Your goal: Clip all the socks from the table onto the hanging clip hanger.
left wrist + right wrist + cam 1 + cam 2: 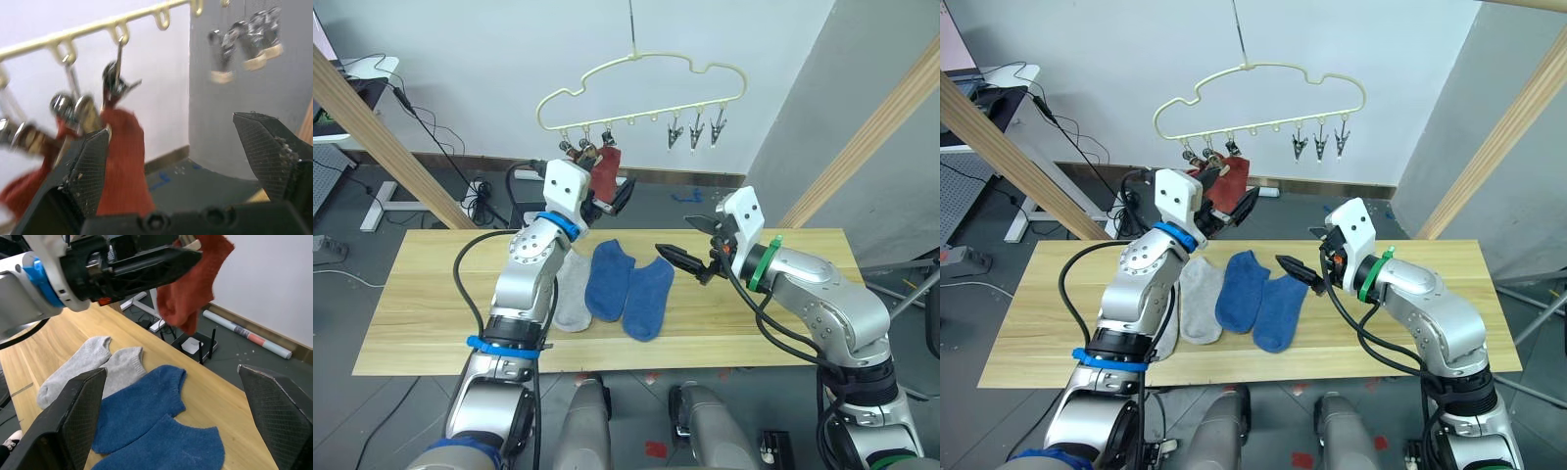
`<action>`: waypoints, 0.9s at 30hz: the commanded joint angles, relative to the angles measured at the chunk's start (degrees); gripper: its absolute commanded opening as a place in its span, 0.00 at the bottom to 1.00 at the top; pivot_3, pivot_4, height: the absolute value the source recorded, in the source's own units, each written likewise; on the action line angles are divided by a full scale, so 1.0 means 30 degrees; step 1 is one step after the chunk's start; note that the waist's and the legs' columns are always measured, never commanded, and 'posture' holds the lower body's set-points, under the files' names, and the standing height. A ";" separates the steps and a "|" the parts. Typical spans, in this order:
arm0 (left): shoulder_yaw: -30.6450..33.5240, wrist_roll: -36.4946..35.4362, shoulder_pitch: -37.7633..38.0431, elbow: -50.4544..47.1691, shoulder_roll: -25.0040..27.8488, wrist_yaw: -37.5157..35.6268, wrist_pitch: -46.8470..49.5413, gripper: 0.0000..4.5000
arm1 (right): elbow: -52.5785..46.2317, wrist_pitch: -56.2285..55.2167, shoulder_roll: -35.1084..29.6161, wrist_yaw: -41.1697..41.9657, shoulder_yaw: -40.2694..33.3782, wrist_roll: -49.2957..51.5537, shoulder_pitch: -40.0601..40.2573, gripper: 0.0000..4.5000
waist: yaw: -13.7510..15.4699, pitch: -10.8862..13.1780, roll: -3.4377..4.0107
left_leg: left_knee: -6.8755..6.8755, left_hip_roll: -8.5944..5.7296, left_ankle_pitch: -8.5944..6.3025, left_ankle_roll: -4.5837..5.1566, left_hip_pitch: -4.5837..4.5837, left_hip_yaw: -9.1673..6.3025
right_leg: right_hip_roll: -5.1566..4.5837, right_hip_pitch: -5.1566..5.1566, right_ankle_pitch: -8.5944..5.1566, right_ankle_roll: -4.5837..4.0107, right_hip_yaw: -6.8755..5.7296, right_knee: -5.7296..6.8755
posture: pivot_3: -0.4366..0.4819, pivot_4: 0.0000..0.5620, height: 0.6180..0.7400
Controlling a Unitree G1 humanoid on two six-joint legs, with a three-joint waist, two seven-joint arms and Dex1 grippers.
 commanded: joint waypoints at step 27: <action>0.1804 -0.1559 0.0761 -0.1313 -0.0665 -0.2036 0.2607 1.00 | 0.0086 -0.1113 0.1864 -0.1089 0.1436 -0.0031 -0.0296 1.00 | -0.0768 -0.0138 0.0003 | 0.0014 0.0018 0.0085 -0.0081 0.0014 -0.0025 | 0.0003 -0.0001 0.0008 -0.0003 -0.0022 0.0082 | 0.46 0.37 1.00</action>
